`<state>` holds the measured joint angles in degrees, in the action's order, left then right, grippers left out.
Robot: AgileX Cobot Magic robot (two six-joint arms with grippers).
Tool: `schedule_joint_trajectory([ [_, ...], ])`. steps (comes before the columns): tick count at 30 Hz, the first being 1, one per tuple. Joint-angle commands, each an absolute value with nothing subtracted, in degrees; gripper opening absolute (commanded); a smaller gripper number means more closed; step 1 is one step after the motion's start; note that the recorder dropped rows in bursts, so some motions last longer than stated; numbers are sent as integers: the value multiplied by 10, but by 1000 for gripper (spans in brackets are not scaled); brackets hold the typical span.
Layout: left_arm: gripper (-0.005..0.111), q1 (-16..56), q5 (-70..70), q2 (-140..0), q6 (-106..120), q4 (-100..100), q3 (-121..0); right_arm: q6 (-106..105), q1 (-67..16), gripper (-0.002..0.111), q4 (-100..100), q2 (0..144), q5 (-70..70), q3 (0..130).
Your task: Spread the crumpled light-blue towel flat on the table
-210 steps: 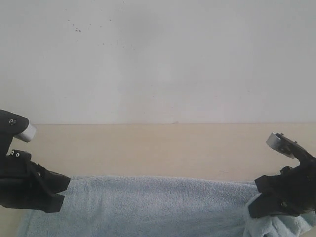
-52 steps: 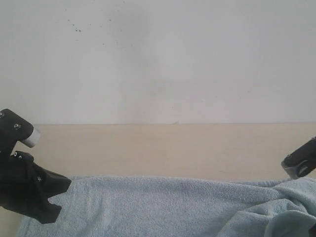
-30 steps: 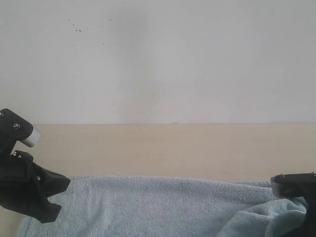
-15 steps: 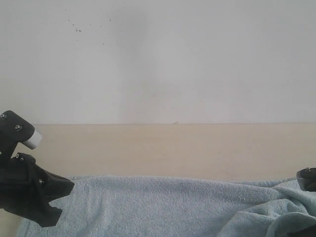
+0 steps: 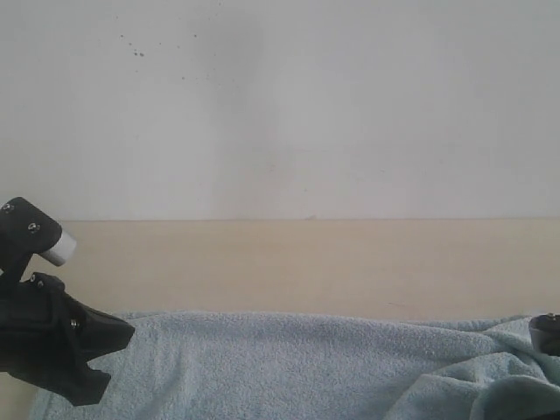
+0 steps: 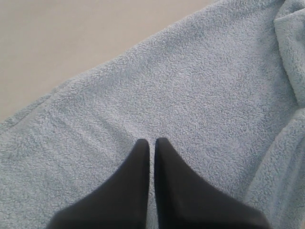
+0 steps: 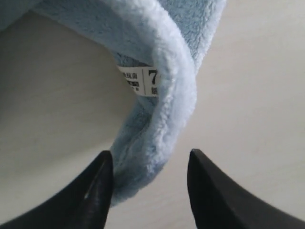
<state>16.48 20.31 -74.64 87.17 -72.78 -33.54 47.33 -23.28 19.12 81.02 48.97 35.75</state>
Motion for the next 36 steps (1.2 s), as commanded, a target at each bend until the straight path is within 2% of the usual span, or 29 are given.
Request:
schedule_joint_trajectory([
  [1,4,165,210,-742,874,-730,-332,479,-229,47,190,807,467,343],
  [4,4,165,210,-742,874,-730,-332,479,-229,40,190,807,475,343],
  [11,4,165,214,-742,874,-730,-332,475,-229,0,209,807,460,327],
  [16,4,165,214,-742,874,-730,-332,464,-229,0,329,806,534,327],
  [20,4,165,204,-742,874,-730,-332,369,-229,0,544,806,684,327],
  [23,4,165,195,-742,874,-731,-332,344,-229,0,698,805,700,327],
  [25,4,165,191,-742,874,-731,-332,292,-230,0,734,796,700,327],
  [27,4,165,185,-742,874,-731,-332,234,-233,0,690,792,700,327],
  [29,4,165,184,-744,874,-731,-332,54,-233,0,503,794,640,327],
  [32,4,165,184,-744,874,-731,-332,-142,-233,0,337,802,642,327],
  [36,4,165,190,-744,874,-730,-332,-165,-219,0,365,842,700,327],
])
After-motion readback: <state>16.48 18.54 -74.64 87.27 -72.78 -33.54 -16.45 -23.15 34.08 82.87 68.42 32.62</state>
